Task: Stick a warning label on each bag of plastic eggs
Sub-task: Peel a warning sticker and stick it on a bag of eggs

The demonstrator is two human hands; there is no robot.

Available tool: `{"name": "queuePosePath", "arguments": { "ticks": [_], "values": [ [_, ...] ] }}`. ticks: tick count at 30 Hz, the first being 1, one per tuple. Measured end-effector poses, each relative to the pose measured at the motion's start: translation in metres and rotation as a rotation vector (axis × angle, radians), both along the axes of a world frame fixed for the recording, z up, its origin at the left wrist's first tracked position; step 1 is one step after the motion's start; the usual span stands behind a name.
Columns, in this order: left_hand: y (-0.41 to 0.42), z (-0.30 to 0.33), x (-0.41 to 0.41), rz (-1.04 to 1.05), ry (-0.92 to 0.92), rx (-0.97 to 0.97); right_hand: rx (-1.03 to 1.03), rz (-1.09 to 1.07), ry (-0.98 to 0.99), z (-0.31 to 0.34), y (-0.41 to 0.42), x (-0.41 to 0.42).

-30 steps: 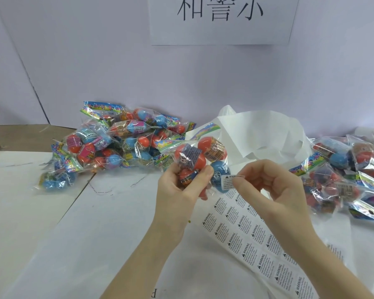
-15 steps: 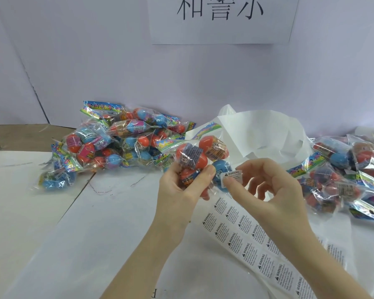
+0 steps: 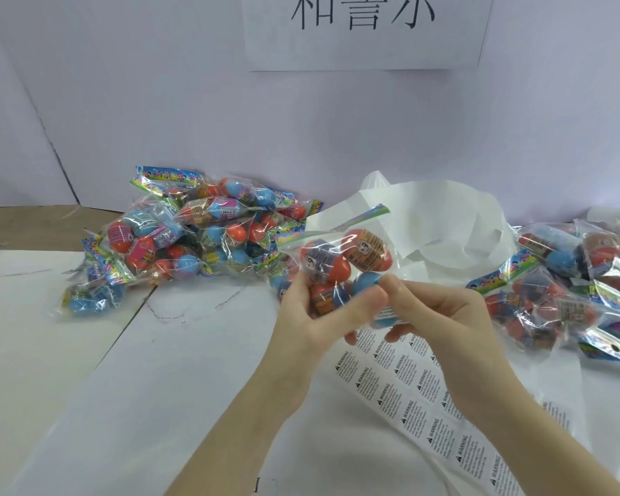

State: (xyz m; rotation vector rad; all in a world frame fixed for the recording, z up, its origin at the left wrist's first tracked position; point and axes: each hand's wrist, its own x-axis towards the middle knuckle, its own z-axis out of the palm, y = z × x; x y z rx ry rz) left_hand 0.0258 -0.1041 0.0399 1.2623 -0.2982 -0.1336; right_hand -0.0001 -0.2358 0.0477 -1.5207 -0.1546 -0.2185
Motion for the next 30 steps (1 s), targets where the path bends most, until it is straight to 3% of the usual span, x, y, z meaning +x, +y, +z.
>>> {"name": "queuePosePath", "arguments": {
  "ticks": [4, 17, 30],
  "values": [
    [-0.0019, 0.0005, 0.0010, 0.106, -0.028, 0.126, 0.003, -0.017, -0.013, -0.0022, -0.0011, 0.0015],
    [-0.0028, -0.0020, 0.0040, 0.140, 0.030, 0.011, 0.030, 0.006, 0.030, -0.0003, 0.0003, 0.0004],
    [-0.0022, -0.0033, 0.0040, 0.183, -0.014, 0.043, 0.056, -0.060, 0.024, -0.0015, 0.0006, 0.0000]
  ]
}}
